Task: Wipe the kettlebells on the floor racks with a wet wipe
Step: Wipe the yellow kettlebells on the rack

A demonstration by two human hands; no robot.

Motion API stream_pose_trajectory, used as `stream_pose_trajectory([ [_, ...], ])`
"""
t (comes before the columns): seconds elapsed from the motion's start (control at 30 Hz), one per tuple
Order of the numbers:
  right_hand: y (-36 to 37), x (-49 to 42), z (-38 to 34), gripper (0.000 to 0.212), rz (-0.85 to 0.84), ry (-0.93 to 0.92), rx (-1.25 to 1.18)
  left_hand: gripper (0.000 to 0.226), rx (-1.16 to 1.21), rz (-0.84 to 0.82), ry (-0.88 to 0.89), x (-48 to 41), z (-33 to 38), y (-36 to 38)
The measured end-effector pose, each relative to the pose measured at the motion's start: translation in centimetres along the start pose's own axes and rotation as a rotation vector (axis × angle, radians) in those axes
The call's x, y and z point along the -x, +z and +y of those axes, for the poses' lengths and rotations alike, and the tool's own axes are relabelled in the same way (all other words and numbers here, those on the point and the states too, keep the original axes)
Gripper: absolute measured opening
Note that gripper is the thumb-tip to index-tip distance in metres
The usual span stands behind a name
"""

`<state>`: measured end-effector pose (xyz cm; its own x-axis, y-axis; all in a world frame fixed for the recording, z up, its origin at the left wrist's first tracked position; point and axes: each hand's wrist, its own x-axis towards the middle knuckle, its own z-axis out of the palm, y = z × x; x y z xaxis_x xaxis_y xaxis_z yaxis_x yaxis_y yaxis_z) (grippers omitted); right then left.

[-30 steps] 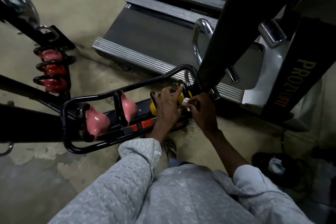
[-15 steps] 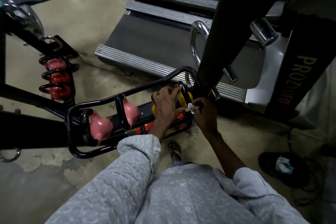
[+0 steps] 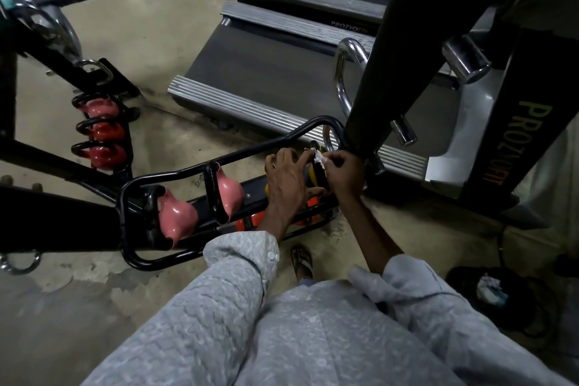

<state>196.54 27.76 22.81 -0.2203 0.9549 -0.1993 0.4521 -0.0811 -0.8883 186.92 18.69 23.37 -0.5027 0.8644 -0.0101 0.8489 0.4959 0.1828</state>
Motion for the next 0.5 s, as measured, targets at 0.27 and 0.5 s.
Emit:
stream_pose_trajectory([
  [0.27, 2.5, -3.4, -2.6, 0.013, -0.023, 0.08, 0.005, 0.094, 0.045, -0.003, -0.016, 0.4, -0.2, -0.4],
  [0.5, 3.2, -4.5, -1.7, 0.045, -0.055, 0.274, 0.112, 0.097, 0.032, -0.021, -0.028, 0.5, -0.3, -0.2],
])
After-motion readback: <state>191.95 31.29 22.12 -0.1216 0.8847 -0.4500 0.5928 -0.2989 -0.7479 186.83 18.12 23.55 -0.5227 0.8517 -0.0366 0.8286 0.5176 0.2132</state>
